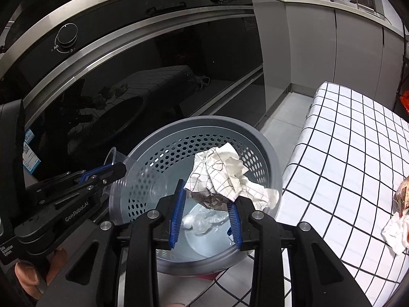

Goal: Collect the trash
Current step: 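Open the right tool over the basket while the left tool releases the cup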

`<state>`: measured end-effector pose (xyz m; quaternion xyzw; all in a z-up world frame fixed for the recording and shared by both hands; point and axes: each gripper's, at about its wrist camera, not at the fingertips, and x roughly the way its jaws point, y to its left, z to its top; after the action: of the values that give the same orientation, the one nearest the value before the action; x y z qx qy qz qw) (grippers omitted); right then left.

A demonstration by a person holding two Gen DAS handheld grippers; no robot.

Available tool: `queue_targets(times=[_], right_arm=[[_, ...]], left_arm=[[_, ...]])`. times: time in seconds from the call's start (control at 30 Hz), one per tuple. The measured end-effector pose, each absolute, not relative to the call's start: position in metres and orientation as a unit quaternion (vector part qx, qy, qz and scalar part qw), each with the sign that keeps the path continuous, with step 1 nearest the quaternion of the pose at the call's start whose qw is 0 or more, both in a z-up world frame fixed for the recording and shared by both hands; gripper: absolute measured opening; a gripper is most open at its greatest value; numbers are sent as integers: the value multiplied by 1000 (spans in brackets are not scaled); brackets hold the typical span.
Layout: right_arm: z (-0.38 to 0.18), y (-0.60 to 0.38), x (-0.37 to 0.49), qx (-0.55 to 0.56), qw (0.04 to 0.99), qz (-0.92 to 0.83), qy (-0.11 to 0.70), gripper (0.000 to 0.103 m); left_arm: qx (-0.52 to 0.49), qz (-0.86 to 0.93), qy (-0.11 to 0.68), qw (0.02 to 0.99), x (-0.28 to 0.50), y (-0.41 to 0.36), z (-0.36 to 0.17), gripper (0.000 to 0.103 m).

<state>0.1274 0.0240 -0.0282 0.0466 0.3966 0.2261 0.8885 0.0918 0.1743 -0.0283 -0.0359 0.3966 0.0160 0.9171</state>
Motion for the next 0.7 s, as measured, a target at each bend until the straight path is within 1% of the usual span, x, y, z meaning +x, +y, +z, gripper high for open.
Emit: queue_targets(times=[0.03, 0.07, 0.1, 0.13, 0.17, 0.2, 0.23, 0.37, 0.43, 0.57, 0.7], right_arm=[[-28, 24, 127, 46, 889, 226, 396, 34], [-27, 24, 127, 46, 890, 225, 395, 36], [-27, 24, 127, 46, 890, 224, 394, 40], [-26, 23, 126, 47, 892, 222, 391, 42], [-25, 22, 126, 47, 893, 220, 389, 45], [-25, 22, 126, 48, 894, 219, 389, 45], [-25, 21, 126, 49, 894, 219, 389, 45], [-25, 17, 124, 54, 895, 214, 389, 45], [-26, 15, 123, 57, 895, 212, 389, 45], [-27, 13, 120, 58, 895, 208, 390, 45], [-27, 9, 113, 60, 897, 201, 389, 45]], left_arm=[[-35, 16, 397, 917, 92, 174, -28, 8], [-33, 17, 396, 917, 91, 174, -29, 12], [-32, 18, 396, 917, 90, 173, -29, 18], [-33, 20, 397, 917, 90, 173, -29, 23], [-35, 21, 397, 917, 90, 174, -29, 36], [-38, 24, 396, 917, 90, 176, -28, 46], [-41, 27, 393, 918, 89, 177, -28, 48], [-47, 30, 396, 917, 89, 179, -29, 50], [-45, 33, 397, 916, 90, 179, -30, 54], [-44, 36, 388, 920, 88, 179, -27, 62], [-36, 42, 376, 925, 85, 176, -24, 76]])
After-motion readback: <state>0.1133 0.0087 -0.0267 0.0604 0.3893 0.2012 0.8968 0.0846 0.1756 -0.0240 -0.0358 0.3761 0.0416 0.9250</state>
